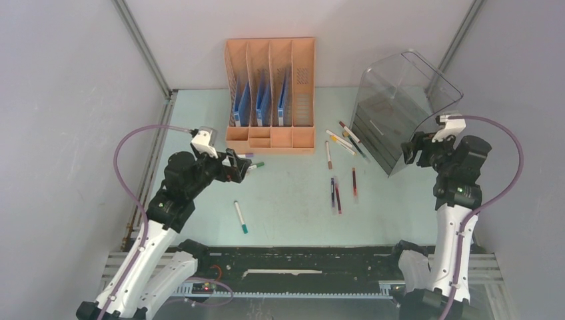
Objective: Organize the desk
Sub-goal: Open the storage box at the center of the board.
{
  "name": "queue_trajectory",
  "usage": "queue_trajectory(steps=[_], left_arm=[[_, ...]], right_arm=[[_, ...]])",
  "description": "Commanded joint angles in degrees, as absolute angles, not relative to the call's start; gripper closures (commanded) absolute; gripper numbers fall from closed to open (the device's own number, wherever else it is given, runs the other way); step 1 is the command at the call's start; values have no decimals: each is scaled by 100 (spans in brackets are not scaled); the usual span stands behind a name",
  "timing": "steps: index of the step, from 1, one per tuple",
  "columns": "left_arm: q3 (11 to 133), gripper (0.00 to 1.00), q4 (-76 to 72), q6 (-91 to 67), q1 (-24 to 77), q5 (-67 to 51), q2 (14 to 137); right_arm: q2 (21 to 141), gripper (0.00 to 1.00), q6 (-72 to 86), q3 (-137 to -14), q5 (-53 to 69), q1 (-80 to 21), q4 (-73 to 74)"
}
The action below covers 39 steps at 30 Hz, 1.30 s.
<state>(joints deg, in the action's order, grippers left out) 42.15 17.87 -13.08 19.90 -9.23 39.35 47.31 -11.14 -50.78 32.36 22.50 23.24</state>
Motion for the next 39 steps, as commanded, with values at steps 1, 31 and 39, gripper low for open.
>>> queue_trajectory(steps=[1,31,39], left_arm=[[4034,0,1175,-1571,1811,-1117,3789],[2588,0,-1535,-3689,1648,-1835,3957],[2430,0,-1924,-3831,1645,-1948,4176]], right_arm=[[4716,25,-571,-4993,2338,1878,1827],[5431,48,-537,-4946,1672,1598,1492],[5713,50,-456,-5027,1068,1482,1200]])
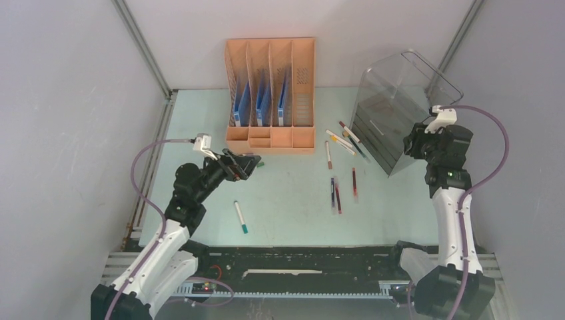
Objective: Organize the desk
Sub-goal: Open the storage box at the center of the board.
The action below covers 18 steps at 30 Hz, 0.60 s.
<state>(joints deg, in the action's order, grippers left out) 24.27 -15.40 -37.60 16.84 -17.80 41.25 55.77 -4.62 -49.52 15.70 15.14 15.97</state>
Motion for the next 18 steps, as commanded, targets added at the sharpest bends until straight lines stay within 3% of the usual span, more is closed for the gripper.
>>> queue_trajectory(steps=[1,13,18], left_arm=[[2438,0,-1925,-3818,1648,-1960,4183],[2358,0,-2380,-4088,1644,-2373,4458],[2351,0,-2828,-4427,1751,-2527,4702]], right_arm=[[5751,51,-454,-5050,999,1473,1190],[5826,53,-548,-5080,401,1650,1169],[5749,48,-719,-5080,917,1717,1321]])
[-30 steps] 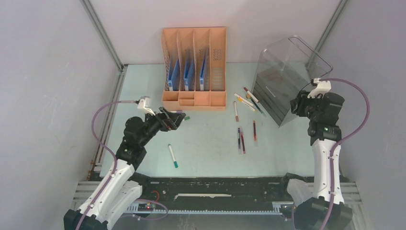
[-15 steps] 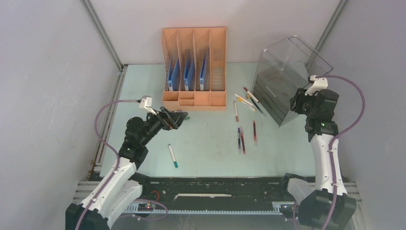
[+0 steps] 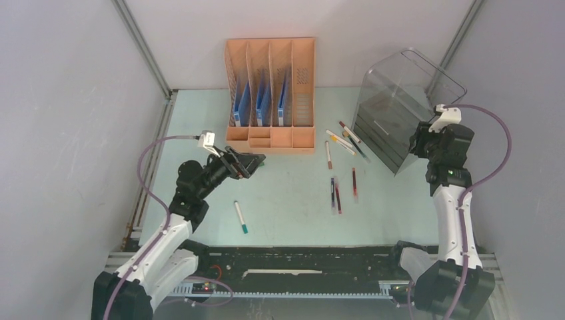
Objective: Organize the desk
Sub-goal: Open the storage box at the center of the board.
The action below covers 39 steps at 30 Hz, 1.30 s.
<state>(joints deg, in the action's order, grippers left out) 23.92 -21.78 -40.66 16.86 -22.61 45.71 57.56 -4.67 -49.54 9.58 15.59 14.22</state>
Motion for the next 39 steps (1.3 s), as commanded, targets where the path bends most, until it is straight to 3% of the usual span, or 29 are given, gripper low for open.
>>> queue_trajectory(steps=[1,8,12,22,32,35,39], left_arm=[[2374,0,-2943,-4490,1827,-2516,4781],[2821,0,-4035,-4930,2757,-2077,5905],[3313,0,-4837,-5382,3199,-1874,6979],[5683,3,-5998,-6826,3996,-1619,10192],[7962,4,-5025,-7115,4606,-834,12110],[8598,7,-4589,-7202,4732,-605,12544],[9418,21,-4238,-7462,4832,-397,13142]], right_arm=[[5703,44,-835,-5080,1178,1722,1424],[5586,15,-2350,-5424,3162,1757,2911],[5544,7,-2918,-5550,3619,1787,3498],[5309,6,-3007,-5688,4004,2197,3826],[5324,6,-2718,-5688,3683,2265,3681],[5317,6,-2572,-5695,3656,2205,3602],[5326,6,-2449,-5693,3505,2120,3534]])
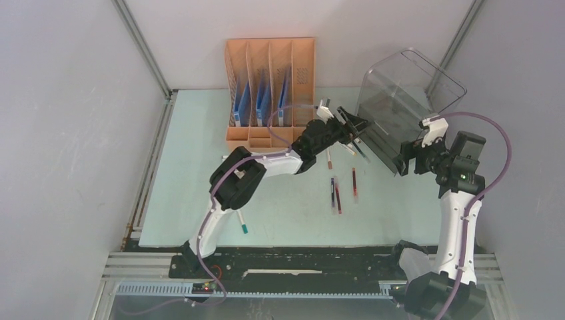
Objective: Organize the desk
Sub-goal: Open the storage box at the center of the board.
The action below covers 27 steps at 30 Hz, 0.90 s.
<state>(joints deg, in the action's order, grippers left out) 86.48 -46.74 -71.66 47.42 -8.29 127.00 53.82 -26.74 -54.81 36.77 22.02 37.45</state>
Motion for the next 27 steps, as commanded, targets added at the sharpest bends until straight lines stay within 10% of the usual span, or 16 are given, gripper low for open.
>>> queue_trajectory(steps=[1,27], left_arm=[[9630,29,-4188,-7556,4854,-357,13299],[12331,92,-3048,-7850,4943,-164,15003]], right_arm=[[5332,6,-2438,-5693,3465,2104,3520],[5379,6,-2425,-5695,3340,1969,3489]])
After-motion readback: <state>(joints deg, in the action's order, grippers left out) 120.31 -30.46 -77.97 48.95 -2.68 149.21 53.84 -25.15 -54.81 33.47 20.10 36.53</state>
